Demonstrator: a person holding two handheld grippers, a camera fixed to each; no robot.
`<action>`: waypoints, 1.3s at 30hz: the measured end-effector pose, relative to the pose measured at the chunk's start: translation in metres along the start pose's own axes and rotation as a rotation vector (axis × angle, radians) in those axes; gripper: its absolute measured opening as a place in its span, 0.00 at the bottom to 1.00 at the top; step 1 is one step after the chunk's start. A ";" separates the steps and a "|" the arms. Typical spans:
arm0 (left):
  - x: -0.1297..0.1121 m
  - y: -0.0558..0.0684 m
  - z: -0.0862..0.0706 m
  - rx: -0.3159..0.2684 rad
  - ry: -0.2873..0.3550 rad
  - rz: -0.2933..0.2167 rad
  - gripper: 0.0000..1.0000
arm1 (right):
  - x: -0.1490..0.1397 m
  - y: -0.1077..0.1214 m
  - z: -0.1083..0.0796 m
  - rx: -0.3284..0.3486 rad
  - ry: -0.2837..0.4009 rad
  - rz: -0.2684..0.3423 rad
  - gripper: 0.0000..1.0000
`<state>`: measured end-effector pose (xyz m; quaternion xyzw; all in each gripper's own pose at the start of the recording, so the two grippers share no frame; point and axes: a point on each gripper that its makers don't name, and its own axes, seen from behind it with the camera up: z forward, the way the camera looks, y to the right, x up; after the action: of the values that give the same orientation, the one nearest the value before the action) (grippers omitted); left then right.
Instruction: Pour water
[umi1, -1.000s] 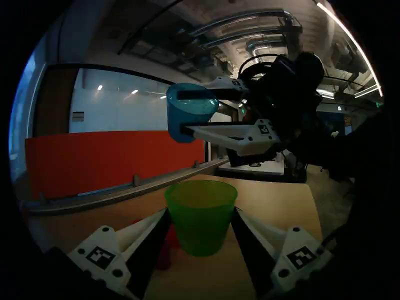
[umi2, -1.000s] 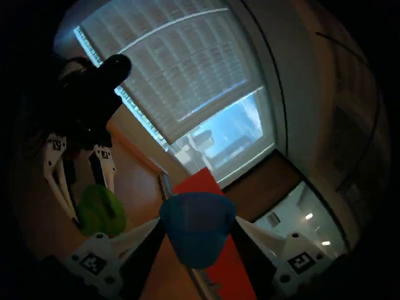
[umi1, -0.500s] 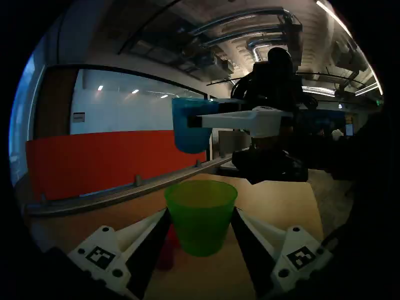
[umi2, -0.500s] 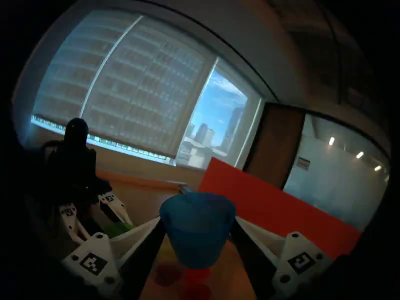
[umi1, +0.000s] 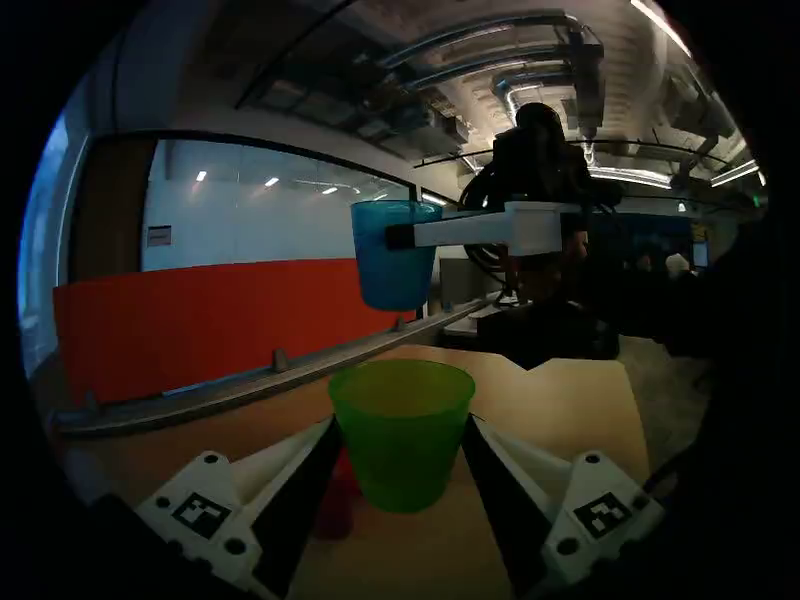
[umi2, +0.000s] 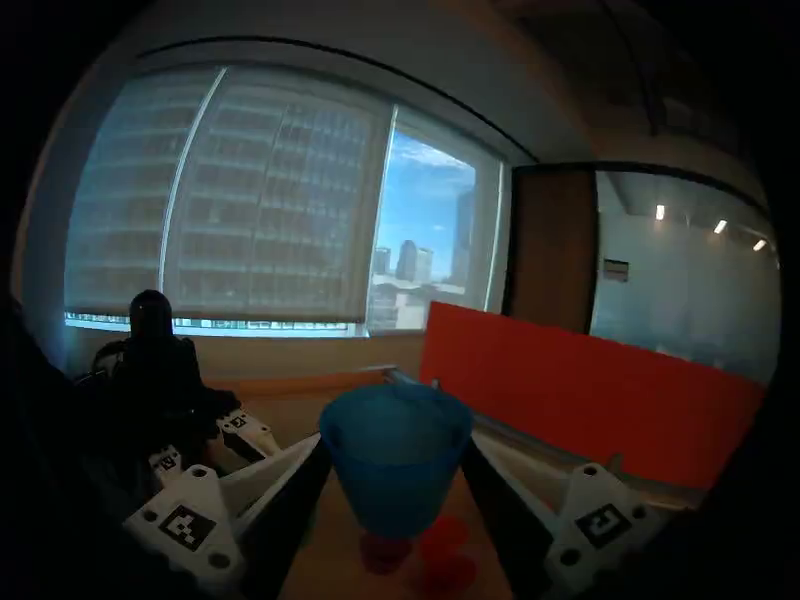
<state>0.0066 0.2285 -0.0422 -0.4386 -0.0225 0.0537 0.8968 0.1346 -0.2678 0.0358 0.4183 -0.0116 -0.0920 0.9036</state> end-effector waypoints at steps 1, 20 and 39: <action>-0.001 0.000 0.000 0.000 -0.003 0.001 0.82 | -0.001 0.000 -0.001 0.002 -0.003 0.004 0.89; -0.033 -0.026 -0.008 0.039 -0.153 0.038 0.82 | -0.066 0.009 -0.020 0.017 -0.137 0.024 0.89; -0.084 -0.044 -0.006 0.024 -0.383 0.069 0.82 | -0.125 0.011 -0.020 0.069 -0.258 0.064 0.89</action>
<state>-0.0728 0.1878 -0.0107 -0.4099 -0.1771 0.1672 0.8790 0.0153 -0.2231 0.0382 0.4332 -0.1443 -0.1158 0.8821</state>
